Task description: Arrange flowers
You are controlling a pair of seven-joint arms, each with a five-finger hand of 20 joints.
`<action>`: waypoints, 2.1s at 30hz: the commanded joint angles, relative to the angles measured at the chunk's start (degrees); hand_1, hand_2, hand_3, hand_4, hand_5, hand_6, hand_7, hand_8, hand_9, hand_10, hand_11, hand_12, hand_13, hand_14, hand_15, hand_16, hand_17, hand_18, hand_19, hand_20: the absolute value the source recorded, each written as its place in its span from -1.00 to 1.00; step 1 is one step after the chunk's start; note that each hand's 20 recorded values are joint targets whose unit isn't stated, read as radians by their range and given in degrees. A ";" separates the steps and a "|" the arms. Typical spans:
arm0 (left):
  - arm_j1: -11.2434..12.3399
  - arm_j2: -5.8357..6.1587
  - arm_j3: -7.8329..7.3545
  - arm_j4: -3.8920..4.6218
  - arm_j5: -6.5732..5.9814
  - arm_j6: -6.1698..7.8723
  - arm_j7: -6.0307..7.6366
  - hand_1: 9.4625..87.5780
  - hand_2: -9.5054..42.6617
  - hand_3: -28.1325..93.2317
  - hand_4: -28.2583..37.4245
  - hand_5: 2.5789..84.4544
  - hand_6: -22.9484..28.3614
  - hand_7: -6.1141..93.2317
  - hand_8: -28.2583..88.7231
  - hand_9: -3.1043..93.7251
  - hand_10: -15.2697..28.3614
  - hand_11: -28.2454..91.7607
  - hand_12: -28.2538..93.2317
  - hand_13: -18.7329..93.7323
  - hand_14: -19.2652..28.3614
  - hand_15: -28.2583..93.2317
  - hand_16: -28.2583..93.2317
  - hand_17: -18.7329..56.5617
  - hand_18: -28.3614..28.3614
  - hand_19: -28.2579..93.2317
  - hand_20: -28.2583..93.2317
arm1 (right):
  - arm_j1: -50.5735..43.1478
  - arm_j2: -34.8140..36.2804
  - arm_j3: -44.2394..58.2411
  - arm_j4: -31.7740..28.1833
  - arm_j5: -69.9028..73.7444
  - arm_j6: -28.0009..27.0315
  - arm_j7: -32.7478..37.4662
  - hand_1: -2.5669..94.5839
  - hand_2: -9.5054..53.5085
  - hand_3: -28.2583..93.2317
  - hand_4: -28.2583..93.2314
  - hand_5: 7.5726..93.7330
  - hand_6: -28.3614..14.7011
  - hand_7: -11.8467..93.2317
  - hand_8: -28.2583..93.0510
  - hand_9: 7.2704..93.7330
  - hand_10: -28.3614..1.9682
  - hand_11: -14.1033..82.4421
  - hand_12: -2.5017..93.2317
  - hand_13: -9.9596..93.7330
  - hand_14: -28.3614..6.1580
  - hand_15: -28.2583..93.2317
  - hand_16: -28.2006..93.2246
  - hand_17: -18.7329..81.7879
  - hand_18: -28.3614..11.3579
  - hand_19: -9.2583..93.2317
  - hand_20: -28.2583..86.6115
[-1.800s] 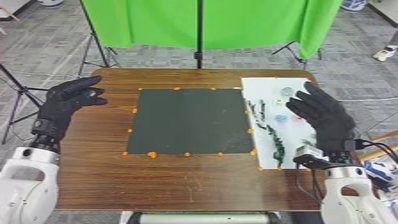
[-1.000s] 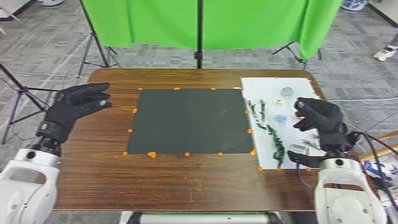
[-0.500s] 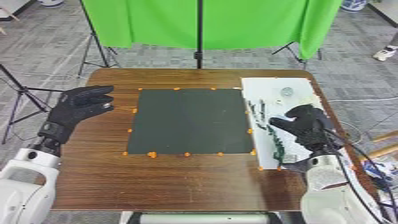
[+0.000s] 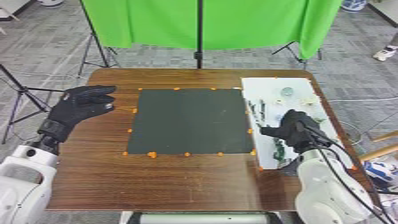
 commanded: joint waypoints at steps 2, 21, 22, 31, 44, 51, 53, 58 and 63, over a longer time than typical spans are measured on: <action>1.23 -0.26 -0.10 -0.26 0.07 -0.22 -0.80 -0.13 -0.89 0.40 -0.44 0.16 0.07 -0.61 -0.60 0.15 0.32 -0.21 -0.33 0.23 0.56 -0.04 -0.55 -0.04 0.63 0.10 -0.20 | 1.29 0.23 -1.25 2.11 1.51 -5.37 2.16 -0.29 -1.00 0.36 -0.85 0.46 -0.12 -0.13 -0.64 0.71 -0.17 0.24 -0.18 1.00 0.55 0.45 0.04 0.75 -0.11 1.00 0.37; 2.22 -0.81 -0.77 -0.53 -0.34 -0.86 -1.52 -0.13 -0.89 0.40 -0.44 0.15 0.07 -0.62 -0.60 0.14 0.33 -0.22 -0.33 0.22 0.57 -0.04 -0.55 -0.05 0.63 0.09 -0.19 | -0.70 -0.09 -0.39 2.47 1.33 -6.14 3.80 -0.23 -1.00 0.34 -0.78 0.45 -0.12 -0.06 -0.65 0.72 -0.18 0.27 -0.22 1.00 0.57 0.45 0.00 0.77 -0.04 1.00 0.30; 2.19 -0.72 -0.76 -0.51 -0.43 -0.83 -1.53 -0.13 -0.89 0.40 -0.44 0.15 0.07 -0.62 -0.60 0.14 0.33 -0.21 -0.33 0.22 0.57 -0.04 -0.55 -0.05 0.63 0.09 -0.19 | -1.07 -0.13 0.13 2.08 0.82 -5.64 3.54 -0.22 -1.00 0.34 -0.78 0.44 -0.12 -0.06 -0.66 0.71 -0.17 0.27 -0.21 1.00 0.58 0.45 0.00 0.77 -0.04 1.00 0.30; 1.62 -0.51 -0.33 -0.32 -0.46 -1.38 -1.85 -0.13 -0.89 0.40 -0.44 0.15 0.07 -0.62 -0.60 0.14 0.33 -0.21 -0.33 0.22 0.57 -0.04 -0.55 -0.06 0.63 0.09 -0.19 | -1.14 0.65 1.65 1.87 0.53 -6.58 4.17 -0.20 -1.00 0.35 -0.76 0.41 -0.11 0.00 -0.67 0.71 -0.16 0.32 -0.23 1.00 0.58 0.47 -0.02 0.78 -0.04 1.00 0.32; 1.52 -0.92 -0.32 -0.39 -0.47 -2.28 -2.44 -0.14 -0.89 0.40 -0.44 0.14 0.08 -0.63 -0.60 0.13 0.34 -0.22 -0.33 0.21 0.57 -0.05 -0.55 -0.06 0.62 0.07 -0.19 | 1.72 -0.42 -2.46 5.45 3.20 -11.68 6.46 -0.23 -1.00 0.31 -0.77 0.42 -0.12 0.02 -0.68 0.72 -0.17 0.31 -0.24 1.00 0.58 0.48 -0.03 0.78 -0.04 1.00 0.32; 1.15 -1.37 -0.26 -0.22 -0.39 -2.92 -2.77 -0.14 -0.89 0.40 -0.44 0.14 0.08 -0.63 -0.60 0.13 0.34 -0.22 -0.33 0.20 0.58 -0.05 -0.55 -0.07 0.62 0.07 -0.19 | 2.04 -2.47 -6.30 7.74 3.32 -11.38 7.17 -0.08 -1.00 0.35 -0.75 0.31 -0.13 0.31 -0.73 0.72 -0.17 0.35 -0.26 1.00 0.61 0.50 -0.06 0.81 0.01 1.00 0.31; 0.52 -1.18 0.11 0.12 -0.47 -3.38 -2.90 -0.14 -0.89 0.40 -0.44 0.14 0.08 -0.63 -0.60 0.13 0.34 -0.22 -0.33 0.20 0.58 -0.05 -0.55 -0.06 0.62 0.06 -0.19 | 1.77 -3.51 -6.28 8.29 4.24 -12.04 8.31 0.00 -1.00 0.33 -0.68 0.27 -0.10 0.30 -0.47 0.72 -0.15 0.37 -0.27 1.00 0.63 0.52 -0.08 0.82 0.03 1.00 0.29; 0.45 -1.26 0.14 0.23 -0.62 -3.78 -2.91 -0.14 -0.88 0.39 -0.44 0.14 0.08 -0.63 -0.60 0.12 0.34 -0.22 -0.33 0.20 0.58 -0.05 -0.55 -0.07 0.62 0.06 -0.19 | 0.72 -4.25 -4.07 8.57 7.94 -10.88 8.03 0.23 -1.00 0.30 -0.35 0.23 0.01 0.39 -0.22 0.75 -0.10 0.36 -0.24 1.00 0.67 0.56 -0.13 0.85 0.05 1.00 0.27; 0.46 -1.41 0.10 0.17 -0.59 -4.05 -2.79 -0.14 -0.89 0.39 -0.44 0.14 0.08 -0.63 -0.60 0.12 0.34 -0.22 -0.33 0.20 0.59 -0.05 -0.55 -0.07 0.62 0.05 -0.19 | -0.83 -3.54 -0.80 7.66 10.85 -6.69 6.15 0.22 -1.00 0.35 -0.29 0.27 -0.07 0.38 -0.19 0.78 -0.04 0.34 -0.19 1.00 0.70 0.59 -0.16 0.88 0.06 1.00 0.24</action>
